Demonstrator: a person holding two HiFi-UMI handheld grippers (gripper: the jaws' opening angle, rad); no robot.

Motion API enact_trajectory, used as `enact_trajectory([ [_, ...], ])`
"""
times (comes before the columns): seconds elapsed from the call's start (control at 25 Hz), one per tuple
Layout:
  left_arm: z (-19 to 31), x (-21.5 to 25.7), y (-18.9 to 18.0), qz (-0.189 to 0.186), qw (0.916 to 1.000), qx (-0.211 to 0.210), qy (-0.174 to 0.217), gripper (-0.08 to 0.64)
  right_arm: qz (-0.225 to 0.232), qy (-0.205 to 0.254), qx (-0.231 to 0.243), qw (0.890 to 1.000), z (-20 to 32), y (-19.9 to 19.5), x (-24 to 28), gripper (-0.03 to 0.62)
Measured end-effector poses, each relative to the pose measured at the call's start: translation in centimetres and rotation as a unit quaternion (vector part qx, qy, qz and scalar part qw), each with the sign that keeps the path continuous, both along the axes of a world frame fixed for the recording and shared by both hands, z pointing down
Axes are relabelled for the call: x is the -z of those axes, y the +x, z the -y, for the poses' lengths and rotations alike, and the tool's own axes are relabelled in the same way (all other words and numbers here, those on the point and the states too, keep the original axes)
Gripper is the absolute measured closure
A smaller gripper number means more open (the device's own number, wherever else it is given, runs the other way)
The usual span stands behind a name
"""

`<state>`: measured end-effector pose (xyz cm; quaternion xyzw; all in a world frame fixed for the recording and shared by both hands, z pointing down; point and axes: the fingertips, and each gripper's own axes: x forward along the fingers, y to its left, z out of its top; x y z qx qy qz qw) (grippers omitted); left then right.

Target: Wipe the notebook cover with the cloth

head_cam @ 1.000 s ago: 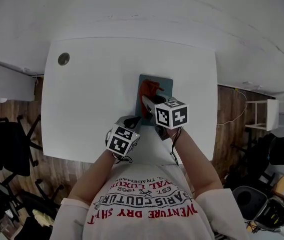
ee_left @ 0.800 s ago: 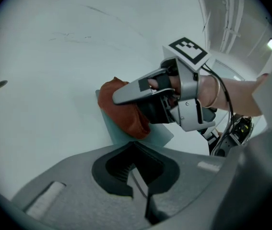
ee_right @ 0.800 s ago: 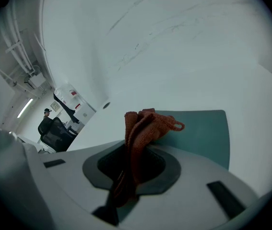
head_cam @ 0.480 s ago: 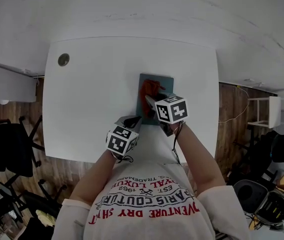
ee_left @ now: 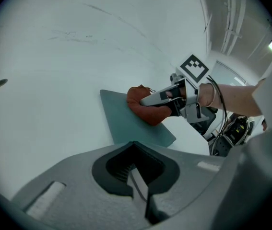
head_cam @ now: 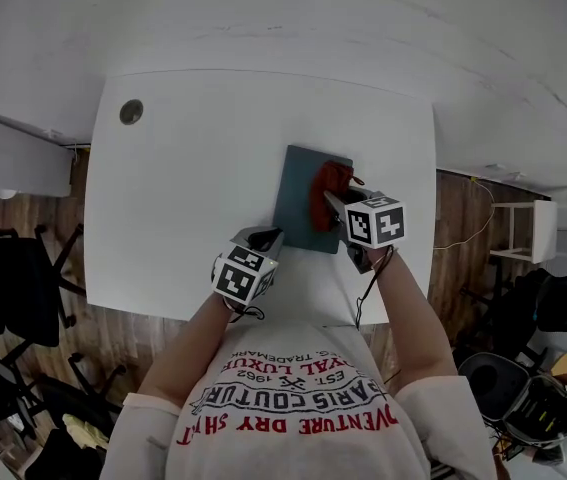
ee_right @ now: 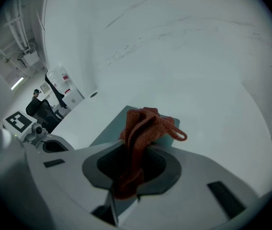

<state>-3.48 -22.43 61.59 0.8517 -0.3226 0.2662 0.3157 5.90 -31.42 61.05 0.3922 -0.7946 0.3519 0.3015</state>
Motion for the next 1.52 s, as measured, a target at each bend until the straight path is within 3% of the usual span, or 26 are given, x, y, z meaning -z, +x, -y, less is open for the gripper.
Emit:
enact_trajectory([
  [0.24,-0.1,0.0,0.0,0.002,1.0000,0.003,0.003,0.549,-0.027,0.001,-0.027,0.999,-1.1,3.9,-0.2,0.512],
  [0.52,-0.2,0.1,-0.1,-0.021,0.9989,0.032,-0.026,0.549,-0.082,0.008,-0.042,0.996,-2.0,6.2,0.4,0.515],
  [0.6,-0.4,0.1,0.0,-0.024,0.9989,0.026,-0.030,0.549,-0.069,0.021,-0.037,0.997,-2.2,5.3,1.5,0.518],
  [0.8,-0.5,0.0,0.4,-0.032,0.9985,0.017,-0.041,0.550,0.020,0.030,-0.001,0.999,-3.9,-0.5,4.2,0.518],
  [1.04,-0.8,0.1,0.1,-0.043,0.9979,0.005,-0.049,0.549,0.122,-0.022,0.040,0.991,-7.2,-7.9,5.1,0.518],
  [1.28,-0.9,-0.1,0.0,-0.032,0.9980,-0.014,-0.052,0.549,0.088,-0.048,0.058,0.993,-7.6,-9.2,1.9,0.518],
  [1.52,-0.8,-0.3,0.0,-0.043,0.9960,-0.016,-0.076,0.551,0.042,-0.038,0.062,0.996,-6.4,-8.4,-0.6,0.516],
])
